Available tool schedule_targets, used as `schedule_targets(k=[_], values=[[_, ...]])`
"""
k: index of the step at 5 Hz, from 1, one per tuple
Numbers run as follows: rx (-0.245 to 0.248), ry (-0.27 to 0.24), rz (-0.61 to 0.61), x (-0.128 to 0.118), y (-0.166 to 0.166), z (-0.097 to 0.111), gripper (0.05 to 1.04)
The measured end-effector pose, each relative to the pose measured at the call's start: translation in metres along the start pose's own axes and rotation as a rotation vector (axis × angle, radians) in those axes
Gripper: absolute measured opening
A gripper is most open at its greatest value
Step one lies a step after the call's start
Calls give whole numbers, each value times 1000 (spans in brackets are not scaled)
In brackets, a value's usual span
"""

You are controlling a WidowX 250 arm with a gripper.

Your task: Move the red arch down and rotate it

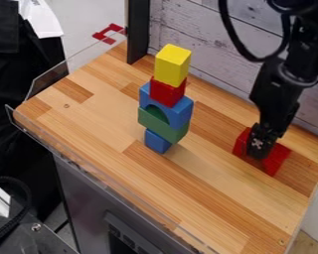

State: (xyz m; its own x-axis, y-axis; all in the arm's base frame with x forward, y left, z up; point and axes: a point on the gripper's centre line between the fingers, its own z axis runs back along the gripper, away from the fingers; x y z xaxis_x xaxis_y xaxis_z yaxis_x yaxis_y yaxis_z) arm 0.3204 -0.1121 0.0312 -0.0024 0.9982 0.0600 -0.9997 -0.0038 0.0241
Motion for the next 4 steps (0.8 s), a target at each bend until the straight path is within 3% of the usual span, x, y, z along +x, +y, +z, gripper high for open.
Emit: schedule_targets(k=[1,2,3,4], values=[[-1,-2,0,-2,-4,2,999],[39,-2,7,-4,-3,-8,999],[35,16,11,-6,-4,-8,999],[64,14,12,-4,-2,-18,946]])
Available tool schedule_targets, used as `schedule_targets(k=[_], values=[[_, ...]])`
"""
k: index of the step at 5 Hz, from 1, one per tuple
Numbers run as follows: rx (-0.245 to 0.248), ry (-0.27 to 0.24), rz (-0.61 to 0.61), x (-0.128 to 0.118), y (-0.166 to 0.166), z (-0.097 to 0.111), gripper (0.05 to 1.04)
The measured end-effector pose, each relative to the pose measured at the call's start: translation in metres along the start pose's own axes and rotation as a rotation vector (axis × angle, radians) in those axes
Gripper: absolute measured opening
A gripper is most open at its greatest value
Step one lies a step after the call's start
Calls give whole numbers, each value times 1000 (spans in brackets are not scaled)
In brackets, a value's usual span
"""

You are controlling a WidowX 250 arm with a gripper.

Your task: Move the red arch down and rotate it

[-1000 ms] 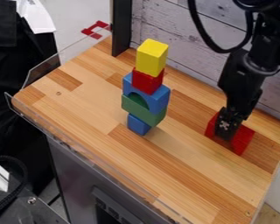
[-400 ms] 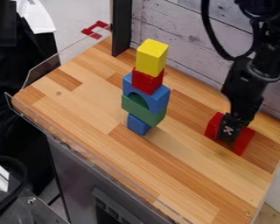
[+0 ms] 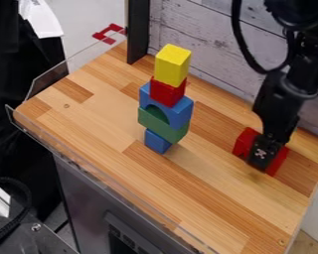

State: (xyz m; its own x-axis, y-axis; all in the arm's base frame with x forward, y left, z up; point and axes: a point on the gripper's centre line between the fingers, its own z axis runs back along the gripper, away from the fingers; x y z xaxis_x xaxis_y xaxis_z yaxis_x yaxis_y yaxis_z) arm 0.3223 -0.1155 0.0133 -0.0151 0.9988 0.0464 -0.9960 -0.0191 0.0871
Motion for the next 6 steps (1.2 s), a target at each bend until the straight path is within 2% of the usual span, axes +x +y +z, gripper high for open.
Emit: schedule_targets(k=[1,2,3,4,5,6], values=[[-13,-4,-17,1,0,-2,663],[-50,-17,-75,8,5,8,596],[-102,3,-277,11,9,28,596],[-110,-27,-520,20,22,58,596],[-17,-19,-777,24,41,66,596],[43,-26,-996,25,60,46,596]])
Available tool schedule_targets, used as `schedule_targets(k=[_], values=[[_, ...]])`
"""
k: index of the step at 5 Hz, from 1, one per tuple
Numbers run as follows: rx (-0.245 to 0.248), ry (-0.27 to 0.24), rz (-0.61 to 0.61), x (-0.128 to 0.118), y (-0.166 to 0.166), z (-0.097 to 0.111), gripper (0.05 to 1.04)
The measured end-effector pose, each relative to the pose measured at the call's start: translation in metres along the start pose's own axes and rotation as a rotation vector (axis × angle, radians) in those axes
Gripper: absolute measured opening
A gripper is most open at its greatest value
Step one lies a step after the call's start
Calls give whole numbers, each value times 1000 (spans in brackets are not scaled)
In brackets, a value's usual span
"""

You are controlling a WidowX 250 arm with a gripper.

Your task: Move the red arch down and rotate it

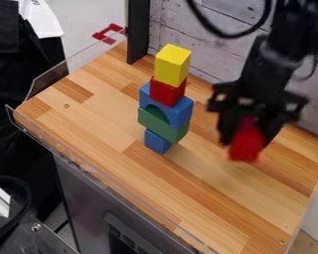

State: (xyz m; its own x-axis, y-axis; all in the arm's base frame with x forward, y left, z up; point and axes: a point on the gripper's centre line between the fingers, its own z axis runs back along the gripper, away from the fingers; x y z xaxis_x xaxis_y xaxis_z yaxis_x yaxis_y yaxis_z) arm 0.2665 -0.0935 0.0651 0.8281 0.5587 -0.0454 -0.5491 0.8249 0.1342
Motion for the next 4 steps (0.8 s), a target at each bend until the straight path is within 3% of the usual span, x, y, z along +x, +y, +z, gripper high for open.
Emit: schedule_targets(k=[1,2,3,4], values=[[-15,11,-244,-22,-1,-21,596],[-76,-11,-365,-40,-2,-32,596],[-123,-50,-411,-41,-6,-38,596],[-139,-70,-447,-38,-11,-35,596]])
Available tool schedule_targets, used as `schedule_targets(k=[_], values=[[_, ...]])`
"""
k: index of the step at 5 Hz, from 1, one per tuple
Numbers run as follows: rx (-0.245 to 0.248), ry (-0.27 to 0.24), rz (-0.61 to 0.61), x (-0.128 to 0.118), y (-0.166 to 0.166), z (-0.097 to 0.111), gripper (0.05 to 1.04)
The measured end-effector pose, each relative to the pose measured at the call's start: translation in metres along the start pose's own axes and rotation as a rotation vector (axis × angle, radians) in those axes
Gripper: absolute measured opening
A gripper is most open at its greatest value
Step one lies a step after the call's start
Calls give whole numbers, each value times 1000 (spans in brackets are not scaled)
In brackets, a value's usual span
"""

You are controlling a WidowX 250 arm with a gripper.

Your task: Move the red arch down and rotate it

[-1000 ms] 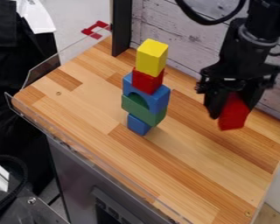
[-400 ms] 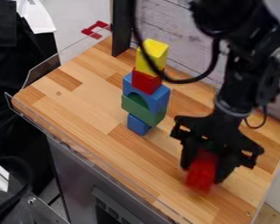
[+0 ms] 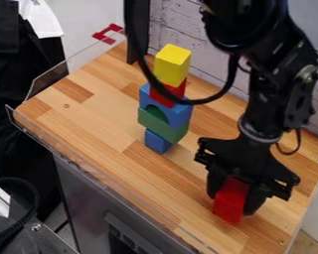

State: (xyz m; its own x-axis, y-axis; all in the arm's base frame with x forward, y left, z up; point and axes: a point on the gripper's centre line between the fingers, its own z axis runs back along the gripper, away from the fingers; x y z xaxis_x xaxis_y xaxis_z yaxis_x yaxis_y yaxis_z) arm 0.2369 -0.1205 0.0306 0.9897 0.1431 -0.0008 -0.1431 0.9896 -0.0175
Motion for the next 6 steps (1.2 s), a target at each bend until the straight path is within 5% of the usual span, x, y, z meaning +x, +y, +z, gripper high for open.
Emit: schedule_targets(k=[1,4,6], values=[[-8,-15,-38,10,-1,-1,596],[113,50,-99,47,5,-16,596],[106,43,-45,45,6,-21,662]])
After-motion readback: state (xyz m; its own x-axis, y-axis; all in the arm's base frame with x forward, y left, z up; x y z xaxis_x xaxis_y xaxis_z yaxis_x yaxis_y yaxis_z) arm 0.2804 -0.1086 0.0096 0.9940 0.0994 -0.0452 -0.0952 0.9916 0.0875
